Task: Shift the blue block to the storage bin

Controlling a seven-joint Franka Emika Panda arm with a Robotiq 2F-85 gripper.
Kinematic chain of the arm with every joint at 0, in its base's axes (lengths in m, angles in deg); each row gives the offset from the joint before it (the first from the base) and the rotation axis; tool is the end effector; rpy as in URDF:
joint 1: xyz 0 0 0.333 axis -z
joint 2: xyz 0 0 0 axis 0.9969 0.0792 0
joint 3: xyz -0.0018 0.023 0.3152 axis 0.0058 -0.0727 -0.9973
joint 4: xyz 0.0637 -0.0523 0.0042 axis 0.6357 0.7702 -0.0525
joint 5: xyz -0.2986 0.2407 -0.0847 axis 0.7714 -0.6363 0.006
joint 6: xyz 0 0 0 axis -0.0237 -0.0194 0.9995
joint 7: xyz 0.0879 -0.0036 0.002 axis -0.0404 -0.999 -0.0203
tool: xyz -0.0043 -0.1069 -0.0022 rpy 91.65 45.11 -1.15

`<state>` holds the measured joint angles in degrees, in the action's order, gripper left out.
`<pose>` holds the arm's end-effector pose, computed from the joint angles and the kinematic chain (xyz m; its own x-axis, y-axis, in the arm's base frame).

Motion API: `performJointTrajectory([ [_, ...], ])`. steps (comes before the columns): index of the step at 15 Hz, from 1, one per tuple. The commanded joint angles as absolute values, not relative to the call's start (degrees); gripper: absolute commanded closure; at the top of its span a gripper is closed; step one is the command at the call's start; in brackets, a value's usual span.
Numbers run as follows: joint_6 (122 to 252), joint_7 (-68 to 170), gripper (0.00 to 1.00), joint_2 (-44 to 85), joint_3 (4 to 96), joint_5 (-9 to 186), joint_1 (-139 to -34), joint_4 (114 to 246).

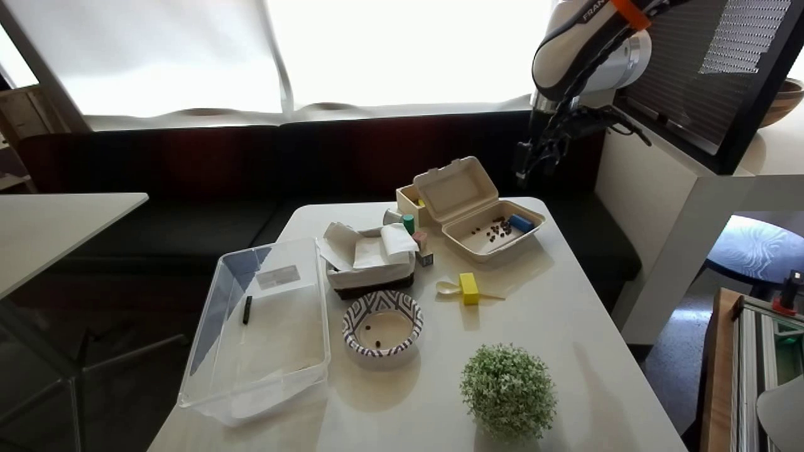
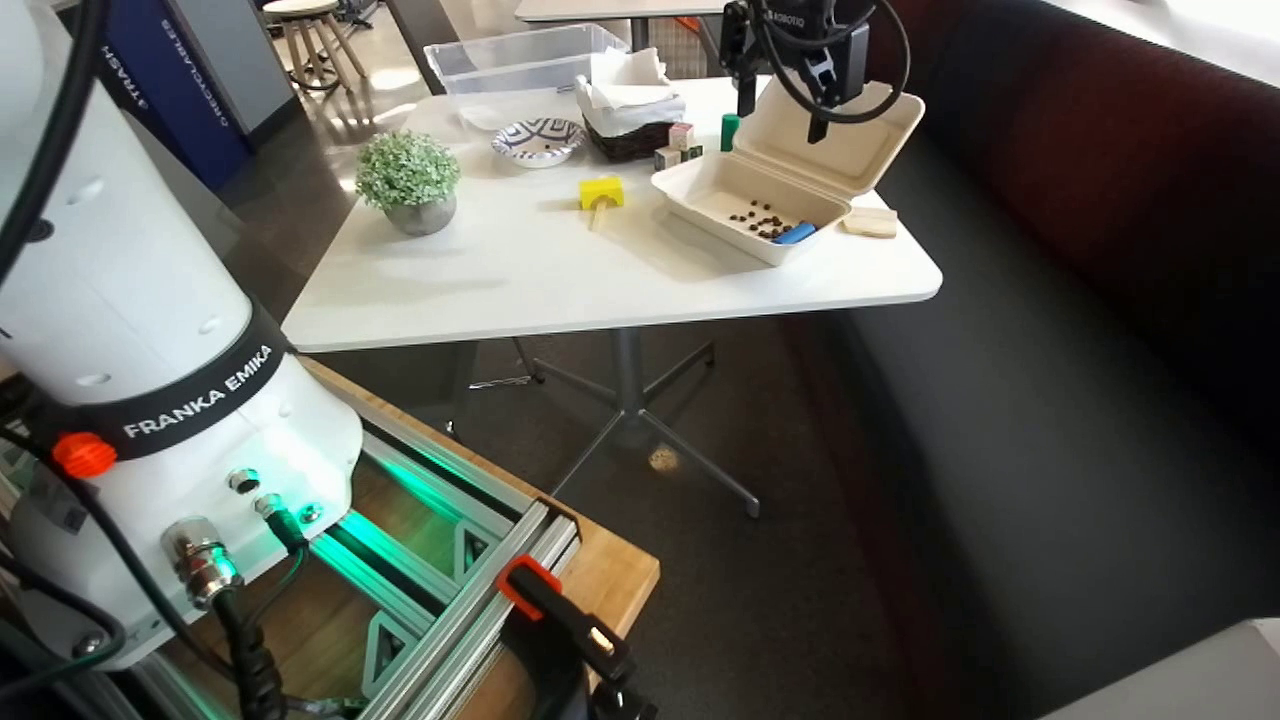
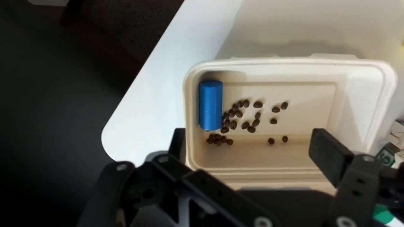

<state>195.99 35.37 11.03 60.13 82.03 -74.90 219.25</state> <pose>0.4828 -0.2222 0.3053 0.9582 -0.2739 0.0827 -0.2755 -0.9613 0.0077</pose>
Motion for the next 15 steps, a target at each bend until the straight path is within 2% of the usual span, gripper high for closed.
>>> performJointTrajectory([
  [1,199.34,35.04,0.0,16.18,58.47,81.29,-73.7,217.47],
  [5,201.98,35.4,0.0,20.73,57.32,80.76,-72.81,215.69],
  [6,202.33,35.52,0.14,21.85,57.02,80.58,-72.48,215.09],
  [9,202.24,35.83,0.42,24.49,56.35,80.68,-71.67,213.35],
  [12,202.24,36.34,0.53,26.86,55.89,80.89,-71.01,211.65],
  [15,202.33,36.69,0.6,28.9,55.54,81.08,-70.46,210.21],
])
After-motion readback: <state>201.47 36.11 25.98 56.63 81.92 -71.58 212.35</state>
